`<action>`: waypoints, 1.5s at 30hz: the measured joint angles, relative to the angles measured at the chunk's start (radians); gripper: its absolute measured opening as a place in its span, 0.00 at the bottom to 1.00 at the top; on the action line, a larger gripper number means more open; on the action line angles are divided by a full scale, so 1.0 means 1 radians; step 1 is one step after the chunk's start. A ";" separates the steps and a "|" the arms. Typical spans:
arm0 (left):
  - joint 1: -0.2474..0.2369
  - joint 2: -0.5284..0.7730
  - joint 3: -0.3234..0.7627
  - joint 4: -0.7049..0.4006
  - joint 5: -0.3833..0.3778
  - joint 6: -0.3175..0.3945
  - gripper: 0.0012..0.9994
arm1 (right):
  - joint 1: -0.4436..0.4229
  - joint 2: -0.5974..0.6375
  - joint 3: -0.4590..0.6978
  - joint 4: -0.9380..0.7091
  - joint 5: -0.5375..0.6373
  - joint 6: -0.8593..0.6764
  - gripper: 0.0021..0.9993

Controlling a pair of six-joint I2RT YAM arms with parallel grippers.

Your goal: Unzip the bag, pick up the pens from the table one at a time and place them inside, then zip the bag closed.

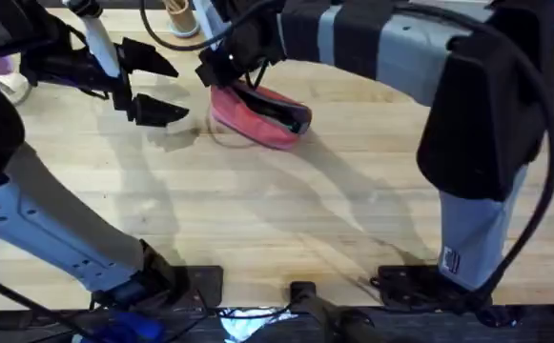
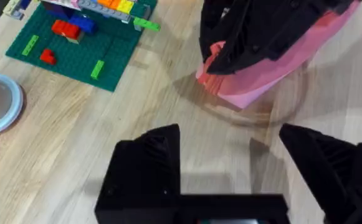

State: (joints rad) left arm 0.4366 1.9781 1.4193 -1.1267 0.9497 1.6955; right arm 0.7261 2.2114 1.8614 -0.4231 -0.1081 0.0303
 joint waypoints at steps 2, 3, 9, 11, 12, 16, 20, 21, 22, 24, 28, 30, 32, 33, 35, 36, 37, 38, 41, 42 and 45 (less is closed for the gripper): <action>0.000 0.000 0.000 0.000 0.000 0.000 0.99 | 0.000 -0.013 0.000 -0.008 0.001 0.000 0.03; 0.000 0.000 0.000 0.000 0.000 0.000 0.99 | 0.000 -0.020 0.000 -0.015 0.003 0.000 0.03; 0.000 0.000 0.000 0.000 0.000 0.000 0.99 | 0.000 -0.071 0.000 -0.075 0.004 0.000 0.03; 0.000 0.000 0.000 0.000 0.000 0.000 0.99 | 0.000 -0.091 0.000 -0.104 0.004 0.000 0.03; 0.000 0.000 0.000 0.000 0.000 0.000 0.99 | 0.000 -0.100 0.000 -0.118 0.004 0.000 0.03; 0.000 0.000 0.000 0.000 0.000 0.000 0.99 | 0.000 -0.127 0.000 -0.157 0.003 0.000 0.03; 0.000 0.000 0.000 0.000 0.000 0.000 0.99 | 0.000 -0.133 0.000 -0.167 0.003 0.000 0.03; 0.000 0.000 0.000 0.000 0.000 0.000 0.99 | 0.000 -0.133 0.000 -0.168 0.003 0.000 0.03; 0.000 0.000 0.000 0.000 0.000 0.000 0.99 | 0.000 -0.133 0.000 -0.171 0.003 0.000 0.03; 0.000 0.000 0.000 0.000 0.000 0.000 0.99 | 0.000 -0.133 0.000 -0.185 -0.007 0.000 0.03; 0.000 0.000 0.000 0.000 0.000 0.000 0.99 | 0.000 -0.133 0.000 -0.206 -0.028 0.000 0.03; 0.000 0.000 0.000 0.000 0.000 0.000 0.99 | 0.000 -0.133 0.000 -0.212 -0.035 0.000 0.03; 0.000 0.000 0.000 0.000 0.000 0.000 0.99 | 0.000 -0.133 0.000 -0.212 -0.038 0.000 0.03; 0.000 0.000 0.000 0.000 0.000 0.000 0.99 | 0.000 -0.133 0.000 -0.212 -0.038 0.000 0.03; 0.000 0.000 0.000 0.000 0.000 0.000 0.99 | 0.000 -0.133 0.000 -0.212 -0.038 0.000 0.03; 0.000 0.000 0.000 0.000 0.000 0.000 0.99 | 0.000 -0.133 0.000 -0.212 -0.039 0.000 0.03; 0.000 0.000 0.000 0.000 0.000 0.000 0.99 | 0.000 -0.133 0.000 -0.212 -0.039 0.000 0.03; 0.000 0.000 0.000 0.000 0.000 0.000 0.99 | 0.000 -0.133 0.000 -0.212 -0.039 0.000 0.03; 0.000 0.000 0.000 0.000 0.000 0.000 0.99 | 0.002 -0.133 0.000 -0.212 -0.039 0.000 0.03; 0.000 0.000 0.000 0.000 0.000 0.000 0.99 | 0.003 -0.133 0.000 -0.212 -0.038 0.000 0.03; 0.000 0.000 0.000 0.000 0.000 0.000 0.99 | 0.009 -0.133 0.000 -0.211 -0.038 0.000 0.03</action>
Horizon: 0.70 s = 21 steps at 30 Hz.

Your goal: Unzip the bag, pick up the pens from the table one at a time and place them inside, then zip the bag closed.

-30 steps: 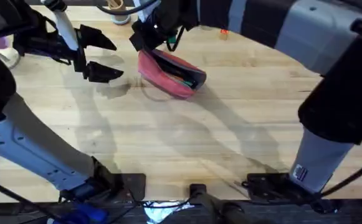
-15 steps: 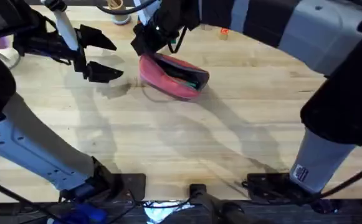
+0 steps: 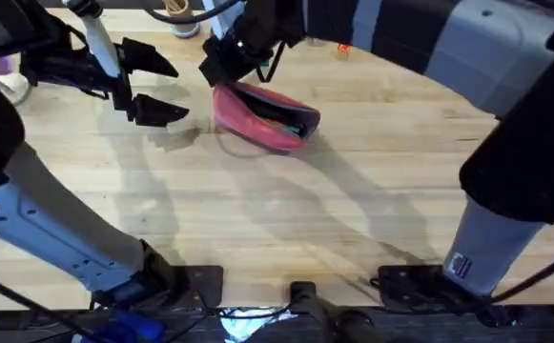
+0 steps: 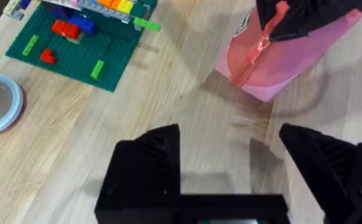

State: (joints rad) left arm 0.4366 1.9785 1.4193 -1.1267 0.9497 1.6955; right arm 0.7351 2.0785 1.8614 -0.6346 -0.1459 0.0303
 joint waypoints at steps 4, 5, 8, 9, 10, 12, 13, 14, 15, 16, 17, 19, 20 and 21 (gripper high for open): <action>0.000 0.000 0.000 0.000 0.000 0.000 0.99 | 0.012 0.000 0.000 -0.003 0.000 0.006 0.03; 0.000 0.000 0.000 0.000 0.000 0.000 0.99 | 0.016 0.000 0.000 -0.004 0.000 0.016 0.03; 0.000 0.000 0.000 0.000 0.000 0.000 0.99 | 0.021 0.000 0.000 -0.009 0.001 0.058 0.03; 0.000 0.000 0.000 0.000 0.000 0.000 0.99 | 0.022 0.000 0.000 -0.009 0.002 0.076 0.03; 0.000 0.000 0.000 0.000 0.000 0.000 0.99 | 0.022 0.000 0.000 -0.008 0.005 0.097 0.03; 0.000 0.000 0.000 0.000 0.000 0.000 0.99 | 0.022 0.000 0.000 -0.003 0.017 0.140 0.03; 0.000 0.000 0.000 0.000 0.000 0.000 0.99 | 0.022 0.000 0.000 0.000 0.024 0.160 0.03; 0.000 0.000 0.000 0.000 0.000 0.000 0.99 | 0.022 0.000 0.000 0.004 0.029 0.177 0.03; 0.000 0.000 0.000 0.000 0.000 0.000 0.99 | 0.022 0.000 0.000 0.008 0.035 0.191 0.03; 0.000 0.000 0.000 0.000 0.000 0.000 0.99 | 0.022 0.000 0.000 0.010 0.039 0.203 0.03; 0.000 0.000 0.000 0.000 0.000 0.000 0.99 | 0.021 0.000 0.000 0.011 0.042 0.211 0.03; 0.000 0.000 0.000 -0.008 0.002 0.000 0.99 | 0.021 0.000 0.000 0.012 0.048 0.224 0.03; 0.000 0.000 0.000 -0.013 0.009 0.000 0.99 | 0.022 0.000 0.000 0.012 0.049 0.229 0.03; 0.000 0.000 0.000 -0.019 0.021 0.000 0.99 | 0.022 0.000 0.000 0.012 0.049 0.233 0.03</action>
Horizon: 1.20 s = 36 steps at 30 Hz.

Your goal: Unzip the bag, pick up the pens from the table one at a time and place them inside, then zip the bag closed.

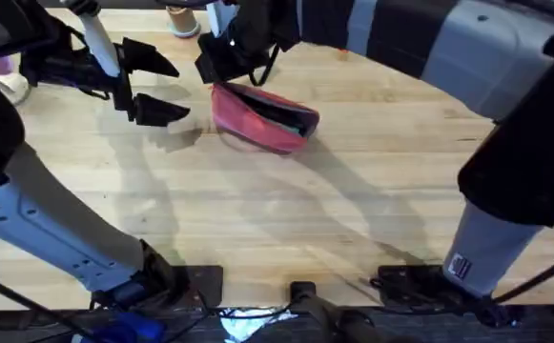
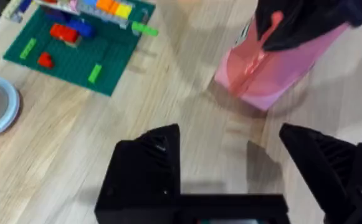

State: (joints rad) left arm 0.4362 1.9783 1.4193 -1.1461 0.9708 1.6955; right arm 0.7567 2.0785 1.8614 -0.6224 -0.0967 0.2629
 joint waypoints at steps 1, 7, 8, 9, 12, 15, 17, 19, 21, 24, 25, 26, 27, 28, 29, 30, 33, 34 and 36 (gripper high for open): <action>0.000 0.000 0.000 -0.008 0.017 0.000 1.00 | 0.000 0.000 0.000 0.000 0.000 0.003 0.03; -0.004 0.000 0.000 -0.047 0.081 0.000 0.99 | 0.000 0.000 0.000 0.000 0.000 0.007 0.03; -0.006 0.000 0.000 -0.050 0.086 0.000 0.99 | 0.000 0.000 0.000 0.000 0.000 0.008 0.03; -0.011 0.000 0.000 -0.049 0.090 0.000 0.99 | 0.000 0.000 0.000 0.000 0.000 0.008 0.03; -0.039 0.000 0.000 -0.048 0.099 0.000 0.99 | 0.000 0.000 0.000 0.000 0.000 0.011 0.03; -0.082 0.001 0.000 -0.047 0.099 0.000 0.99 | 0.000 0.000 0.000 0.000 0.000 0.015 0.03; -0.116 0.008 0.000 -0.043 0.099 0.000 0.99 | 0.000 0.000 0.000 0.000 0.000 0.015 0.03; -0.146 0.027 0.001 -0.039 0.100 0.000 0.99 | 0.000 0.000 0.000 0.001 0.000 0.015 0.03; -0.165 0.054 0.001 -0.039 0.100 0.000 0.99 | 0.000 0.000 0.000 0.001 0.000 0.015 0.03; -0.174 0.099 0.001 -0.040 0.099 0.000 0.99 | 0.000 0.000 0.000 0.001 0.000 0.016 0.03; -0.174 0.114 0.001 -0.040 0.099 0.000 0.99 | 0.000 0.000 0.000 0.001 0.000 0.018 0.03; -0.174 0.123 0.001 -0.043 0.100 0.000 0.99 | 0.000 0.000 0.000 0.000 0.000 0.018 0.03; -0.173 0.131 0.001 -0.045 0.100 0.000 0.99 | 0.000 0.000 0.000 0.000 0.000 0.018 0.03; -0.173 0.135 0.001 -0.044 0.102 0.000 0.99 | 0.000 0.000 0.000 0.001 0.000 0.018 0.03; -0.172 0.135 0.001 -0.044 0.105 0.000 0.99 | 0.000 0.000 0.000 0.000 0.000 0.018 0.03; -0.172 0.134 0.001 -0.045 0.110 0.000 0.99 | 0.000 0.000 0.000 0.001 0.000 0.018 0.03; -0.172 0.134 0.001 -0.049 0.130 0.000 0.99 | 0.000 0.000 0.000 0.001 0.000 0.018 0.03; -0.172 0.134 0.001 -0.051 0.139 0.000 0.98 | 0.000 0.000 0.000 0.001 0.000 0.018 0.03; -0.172 0.134 0.001 -0.052 0.156 0.000 0.95 | 0.000 0.000 0.000 0.001 0.000 0.018 0.03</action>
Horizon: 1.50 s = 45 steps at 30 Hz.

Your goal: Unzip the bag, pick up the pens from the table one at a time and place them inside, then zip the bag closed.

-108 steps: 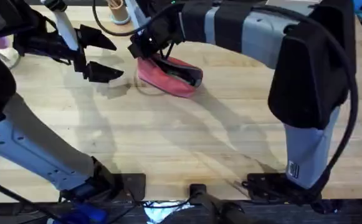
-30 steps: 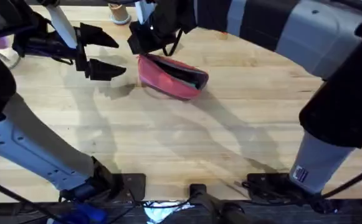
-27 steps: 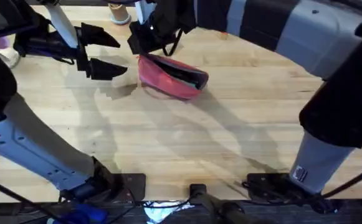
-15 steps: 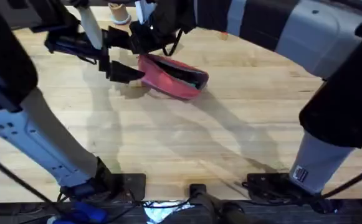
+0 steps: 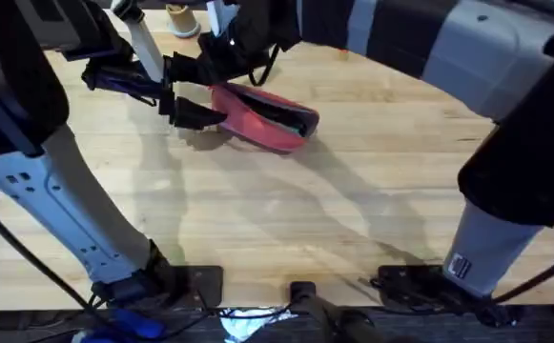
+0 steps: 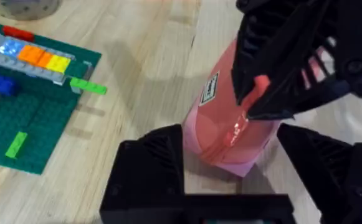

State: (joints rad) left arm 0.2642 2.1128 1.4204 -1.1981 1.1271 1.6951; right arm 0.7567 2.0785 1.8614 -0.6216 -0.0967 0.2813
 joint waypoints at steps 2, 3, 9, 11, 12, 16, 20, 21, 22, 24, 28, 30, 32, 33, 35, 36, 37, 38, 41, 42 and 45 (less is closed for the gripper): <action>0.000 0.000 0.000 -0.001 0.012 0.001 0.92 | 0.000 0.000 0.000 0.000 0.000 0.000 0.03; 0.000 0.000 0.000 0.000 0.016 0.000 0.92 | 0.000 0.000 0.000 0.000 0.000 0.000 0.03; 0.000 0.000 0.000 -0.008 0.057 0.001 0.79 | 0.000 0.000 0.000 0.000 0.000 0.000 0.03; 0.000 0.000 0.000 -0.012 0.063 0.000 0.69 | 0.000 0.000 0.000 0.001 0.003 0.000 0.03; 0.000 0.000 0.000 -0.014 0.064 0.001 0.63 | 0.000 0.000 0.000 0.003 0.004 0.000 0.03; -0.001 0.000 0.000 -0.018 0.069 0.001 0.19 | 0.000 0.000 0.000 0.006 0.007 0.000 0.03; -0.001 0.000 0.000 -0.018 0.075 0.003 0.05 | 0.000 0.000 0.000 0.007 0.007 0.000 0.03; -0.001 0.000 0.000 -0.018 0.075 0.003 0.05 | 0.000 0.000 0.000 0.007 0.007 0.000 0.03; -0.001 0.000 0.000 -0.021 0.075 0.003 0.05 | 0.000 0.000 0.000 0.007 0.007 0.000 0.03; -0.001 0.000 0.000 -0.023 0.075 0.003 0.04 | 0.000 0.000 0.000 0.007 0.008 0.000 0.03; -0.001 0.000 0.000 -0.025 0.077 0.003 0.04 | 0.002 0.000 0.000 0.000 0.046 0.003 0.03; -0.001 0.000 0.000 -0.024 0.076 0.003 0.04 | 0.006 0.000 0.000 -0.005 0.064 0.003 0.03; -0.001 0.000 0.000 -0.025 0.075 0.003 0.04 | 0.006 0.000 0.000 -0.009 0.072 0.003 0.03; -0.002 0.000 0.000 -0.025 0.075 0.003 0.04 | 0.006 0.000 0.000 -0.011 0.074 0.003 0.03; -0.002 0.000 0.000 -0.024 0.074 0.003 0.04 | 0.006 0.000 0.001 -0.018 0.076 0.003 0.03; -0.003 0.000 0.000 -0.025 0.072 0.002 0.04 | 0.006 0.000 0.002 -0.024 0.076 0.003 0.03; -0.003 0.000 0.000 -0.025 0.071 0.002 0.04 | 0.006 0.000 0.003 -0.032 0.077 0.003 0.03; -0.004 0.000 0.000 -0.027 0.069 0.002 0.04 | 0.005 0.000 0.005 -0.040 0.077 0.004 0.03; -0.009 0.000 0.000 -0.030 0.069 0.000 0.04 | 0.001 0.000 0.010 -0.065 0.074 0.004 0.03; -0.011 0.000 0.000 -0.030 0.069 0.000 0.04 | -0.001 0.000 0.011 -0.069 0.074 0.004 0.03; -0.017 0.000 0.000 -0.030 0.072 0.000 0.04 | -0.009 -0.005 0.011 -0.077 0.070 0.007 0.03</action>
State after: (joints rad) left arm 0.2469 2.1128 1.4204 -1.2279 1.1996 1.6951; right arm 0.7477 2.0732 1.8729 -0.6989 -0.0265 0.2886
